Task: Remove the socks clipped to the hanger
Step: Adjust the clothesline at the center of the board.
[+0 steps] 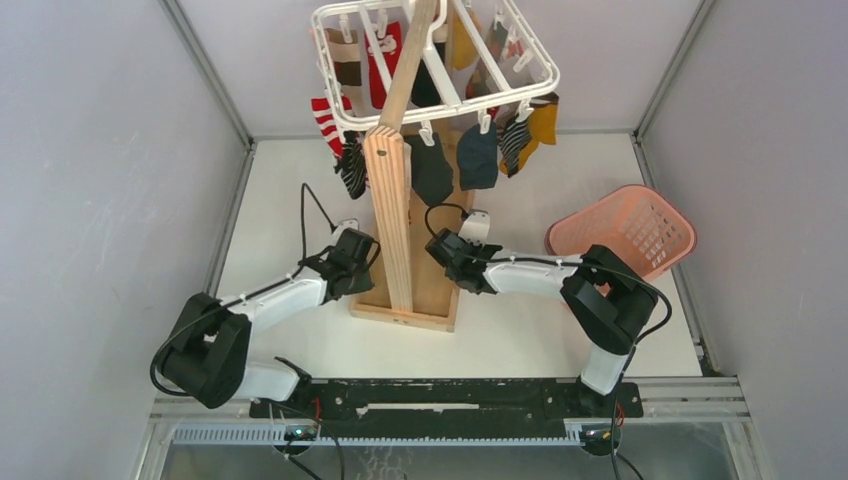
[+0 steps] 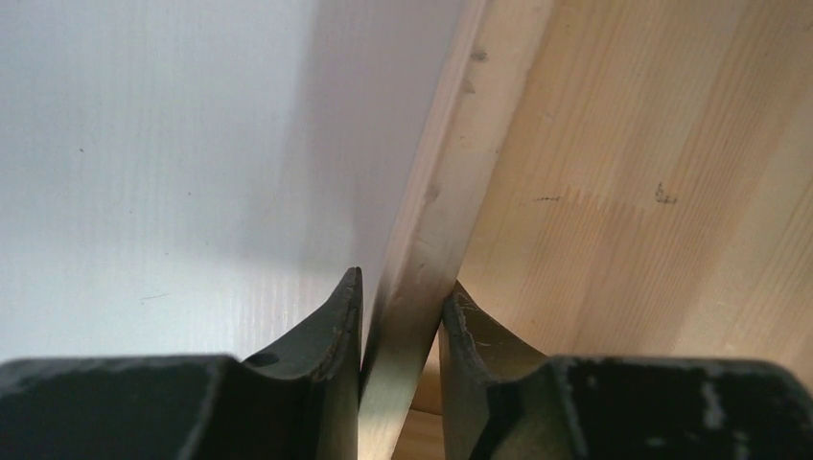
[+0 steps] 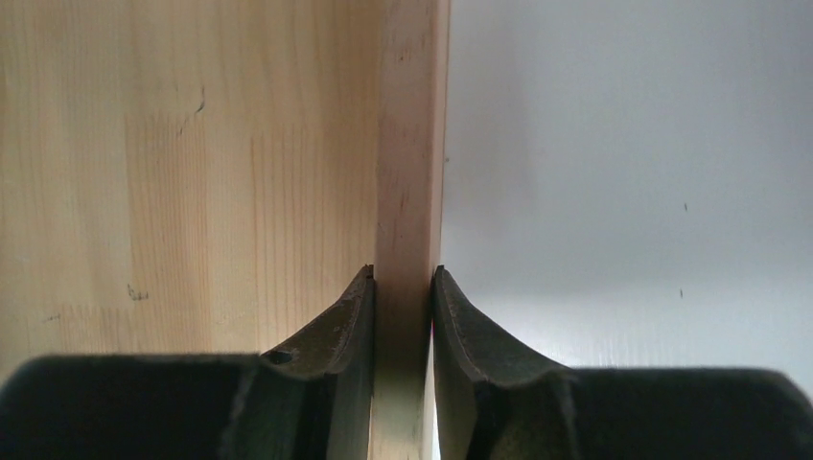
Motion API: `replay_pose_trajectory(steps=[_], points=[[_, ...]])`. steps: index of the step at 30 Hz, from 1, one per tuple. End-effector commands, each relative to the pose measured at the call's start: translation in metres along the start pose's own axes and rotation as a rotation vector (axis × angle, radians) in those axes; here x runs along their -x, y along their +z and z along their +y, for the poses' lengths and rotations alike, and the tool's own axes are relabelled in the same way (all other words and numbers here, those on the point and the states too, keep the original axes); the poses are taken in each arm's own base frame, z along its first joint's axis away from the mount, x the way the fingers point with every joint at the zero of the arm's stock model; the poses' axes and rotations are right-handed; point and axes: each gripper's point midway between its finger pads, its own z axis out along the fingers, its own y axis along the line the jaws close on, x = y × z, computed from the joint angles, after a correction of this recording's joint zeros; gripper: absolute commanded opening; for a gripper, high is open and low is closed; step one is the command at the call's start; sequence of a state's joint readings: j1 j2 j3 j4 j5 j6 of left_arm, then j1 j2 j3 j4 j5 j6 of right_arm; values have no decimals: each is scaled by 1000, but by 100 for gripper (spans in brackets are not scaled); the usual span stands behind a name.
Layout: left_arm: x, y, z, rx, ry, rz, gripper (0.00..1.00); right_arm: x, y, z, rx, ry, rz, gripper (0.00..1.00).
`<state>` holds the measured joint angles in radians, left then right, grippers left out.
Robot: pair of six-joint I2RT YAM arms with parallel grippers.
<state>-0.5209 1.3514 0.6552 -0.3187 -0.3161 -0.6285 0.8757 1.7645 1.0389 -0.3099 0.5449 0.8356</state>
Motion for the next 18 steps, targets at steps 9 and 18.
replay_pose_trajectory(steps=[9, 18], points=[[114, 23, 4, 90, -259, -248, 0, -62, -93, 36, 146, 48, 148, 0], [147, 9, 28, 142, -270, -274, 20, -42, -113, 36, 178, 4, 54, 36]])
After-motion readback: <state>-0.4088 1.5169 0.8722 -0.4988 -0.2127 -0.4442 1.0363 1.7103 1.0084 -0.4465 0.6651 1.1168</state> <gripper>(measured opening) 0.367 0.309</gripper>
